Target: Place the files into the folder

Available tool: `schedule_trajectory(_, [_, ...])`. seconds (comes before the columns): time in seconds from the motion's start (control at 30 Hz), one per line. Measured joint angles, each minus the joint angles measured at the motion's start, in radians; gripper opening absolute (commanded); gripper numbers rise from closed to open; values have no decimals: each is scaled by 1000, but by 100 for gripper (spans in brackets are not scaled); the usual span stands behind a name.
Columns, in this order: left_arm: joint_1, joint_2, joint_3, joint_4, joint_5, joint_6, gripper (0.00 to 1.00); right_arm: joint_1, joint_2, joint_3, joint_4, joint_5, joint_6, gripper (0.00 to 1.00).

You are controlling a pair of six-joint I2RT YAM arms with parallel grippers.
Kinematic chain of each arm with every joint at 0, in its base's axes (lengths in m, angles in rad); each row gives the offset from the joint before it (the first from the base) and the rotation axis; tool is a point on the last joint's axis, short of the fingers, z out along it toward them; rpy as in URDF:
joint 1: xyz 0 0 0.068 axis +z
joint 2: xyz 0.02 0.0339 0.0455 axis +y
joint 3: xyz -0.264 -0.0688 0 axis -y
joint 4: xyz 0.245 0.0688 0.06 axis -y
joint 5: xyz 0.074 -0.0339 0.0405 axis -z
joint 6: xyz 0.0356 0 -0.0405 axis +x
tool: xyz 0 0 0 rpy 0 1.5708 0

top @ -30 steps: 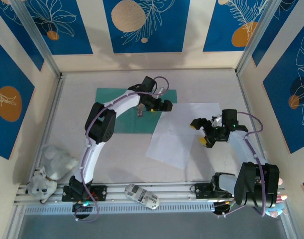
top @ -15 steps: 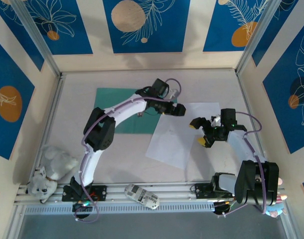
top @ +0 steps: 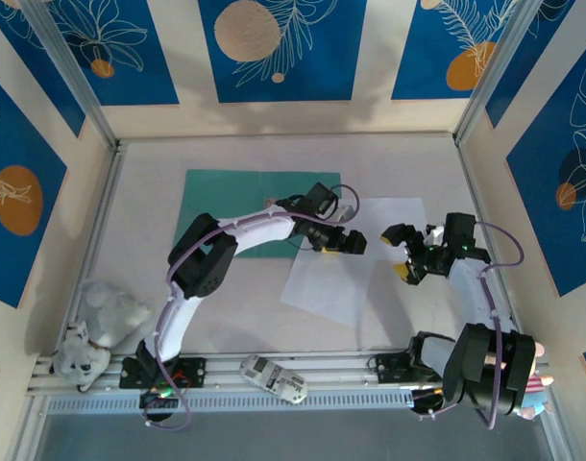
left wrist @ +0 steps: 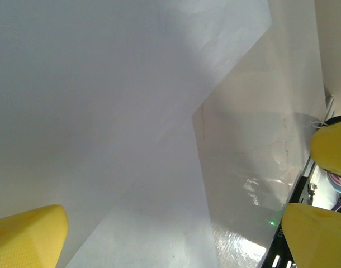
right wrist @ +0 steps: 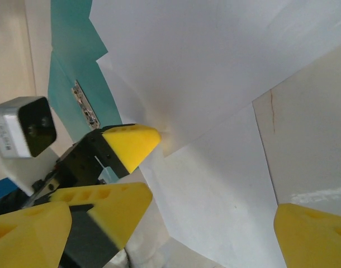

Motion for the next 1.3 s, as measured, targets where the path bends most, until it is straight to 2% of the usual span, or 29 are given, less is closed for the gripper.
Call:
schedule_trajectory(0.5, [-10,-60,-145,71,0,-57,99,-63,-41,-60,-23,-28,-15,94])
schedule_trajectory(0.8, [-36,-74,-137,15,-20,-54,100,-62,117,-70,82,-34,9,93])
schedule_trajectory(1.03, [-18,-103,-43,-102,-93,8,100,8,153,-38,107,-30,27,93])
schedule_trajectory(1.3, [79,-219,-92,-186,-160,47,96,120,153,-39,108,-23,56,93])
